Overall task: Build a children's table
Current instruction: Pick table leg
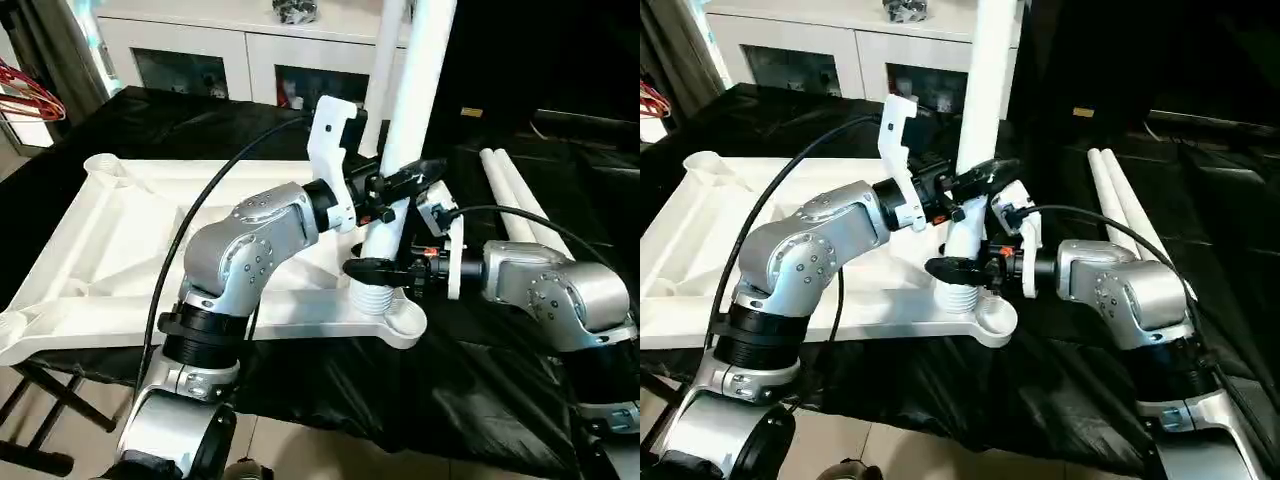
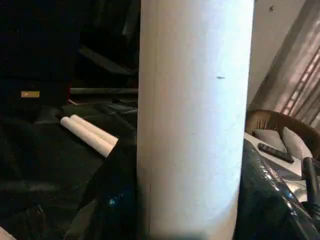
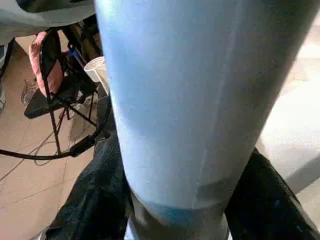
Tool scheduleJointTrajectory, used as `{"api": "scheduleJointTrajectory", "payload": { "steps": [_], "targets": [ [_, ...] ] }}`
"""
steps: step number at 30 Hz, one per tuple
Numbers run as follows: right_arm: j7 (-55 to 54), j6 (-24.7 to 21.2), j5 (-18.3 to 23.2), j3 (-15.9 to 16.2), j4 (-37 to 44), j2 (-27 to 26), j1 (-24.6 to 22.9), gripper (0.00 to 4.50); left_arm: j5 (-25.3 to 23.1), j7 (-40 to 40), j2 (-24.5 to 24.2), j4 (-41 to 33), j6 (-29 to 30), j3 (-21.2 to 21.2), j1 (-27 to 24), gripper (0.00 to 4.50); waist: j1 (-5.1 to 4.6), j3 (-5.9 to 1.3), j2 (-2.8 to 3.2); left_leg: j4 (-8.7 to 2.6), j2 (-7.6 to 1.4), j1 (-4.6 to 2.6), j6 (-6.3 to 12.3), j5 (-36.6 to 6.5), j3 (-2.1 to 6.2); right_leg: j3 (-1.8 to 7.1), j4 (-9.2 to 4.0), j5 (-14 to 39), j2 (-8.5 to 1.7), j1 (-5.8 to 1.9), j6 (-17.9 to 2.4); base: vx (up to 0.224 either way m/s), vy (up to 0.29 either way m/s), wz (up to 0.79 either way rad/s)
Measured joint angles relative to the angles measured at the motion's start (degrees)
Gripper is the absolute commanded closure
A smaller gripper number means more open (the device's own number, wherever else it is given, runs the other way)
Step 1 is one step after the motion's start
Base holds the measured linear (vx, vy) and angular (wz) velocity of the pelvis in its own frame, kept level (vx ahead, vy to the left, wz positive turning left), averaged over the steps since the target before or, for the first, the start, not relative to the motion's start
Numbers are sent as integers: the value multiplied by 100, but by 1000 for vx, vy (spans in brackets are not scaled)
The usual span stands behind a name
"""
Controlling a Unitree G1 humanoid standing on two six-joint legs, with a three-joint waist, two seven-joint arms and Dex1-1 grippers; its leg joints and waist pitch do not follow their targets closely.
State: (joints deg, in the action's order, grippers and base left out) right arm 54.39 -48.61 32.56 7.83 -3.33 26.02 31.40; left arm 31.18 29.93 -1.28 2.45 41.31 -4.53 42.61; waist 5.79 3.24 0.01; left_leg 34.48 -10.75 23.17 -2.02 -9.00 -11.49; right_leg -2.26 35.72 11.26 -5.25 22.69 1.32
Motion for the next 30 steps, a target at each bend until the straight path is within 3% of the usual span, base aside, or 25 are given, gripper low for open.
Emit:
{"api": "scheduleJointTrajectory", "payload": {
  "steps": [2,4,7,9,12,16,19,23,26,30],
  "targets": [
    [-6,3,-6,0,0,-11,-1,253,-2,0,-6,0,-1,-1,0,263,1,0,0,0,0,0,0,0,0,1,0,0,0,0,0,0,0,0],
    [-19,8,-14,-1,-4,-25,-1,255,-35,-39,7,1,0,2,1,193,1,0,0,0,0,0,0,0,0,0,0,0,0,0,0,0,0,0],
    [-100,38,-44,-15,-15,-61,-17,255,-9,-42,34,12,55,17,1,184,1,0,0,0,0,0,0,0,0,1,0,0,0,0,0,0,0,0],
    [-172,95,-44,-72,-13,-133,-36,256,-17,-21,34,14,-46,12,0,150,1,0,1,0,0,0,0,0,0,0,0,0,0,0,0,0,0,0],
    [-398,170,-49,-243,-27,-204,-89,256,-35,10,86,-4,-426,48,0,143,1,0,1,0,0,0,0,0,0,0,-1,0,0,0,0,0,0,0],
    [-709,325,-125,-372,-95,-360,-276,257,46,-22,122,-42,-723,416,12,143,-3,0,1,0,0,0,0,0,0,0,2,0,0,1,0,0,0,0],
    [-1150,655,-313,-545,-249,-587,-301,257,-57,110,-176,-58,-906,413,9,143,-41,-5,11,-1,0,-1,-1,0,0,0,5,0,1,4,0,0,0,0],
    [-1706,1096,-629,-785,-398,-617,-483,257,-520,1170,-1275,-197,-1304,-145,-640,143,-75,-15,28,-11,0,-6,-10,6,0,0,1,3,1,4,5,0,0,0],
    [-1844,1124,-673,-865,-360,-612,-670,257,-858,1918,-1742,29,-1507,-728,-1112,143,-64,-12,35,-11,1,0,-11,6,0,1,-4,4,2,9,6,0,0,0],
    [-1907,1151,-753,-860,-349,-626,-730,257,-1418,2511,-2063,442,-2021,-1482,-1212,143,-69,-3,62,-11,3,-1,-12,6,0,3,0,1,1,8,3,0,0,0]
  ]
}}
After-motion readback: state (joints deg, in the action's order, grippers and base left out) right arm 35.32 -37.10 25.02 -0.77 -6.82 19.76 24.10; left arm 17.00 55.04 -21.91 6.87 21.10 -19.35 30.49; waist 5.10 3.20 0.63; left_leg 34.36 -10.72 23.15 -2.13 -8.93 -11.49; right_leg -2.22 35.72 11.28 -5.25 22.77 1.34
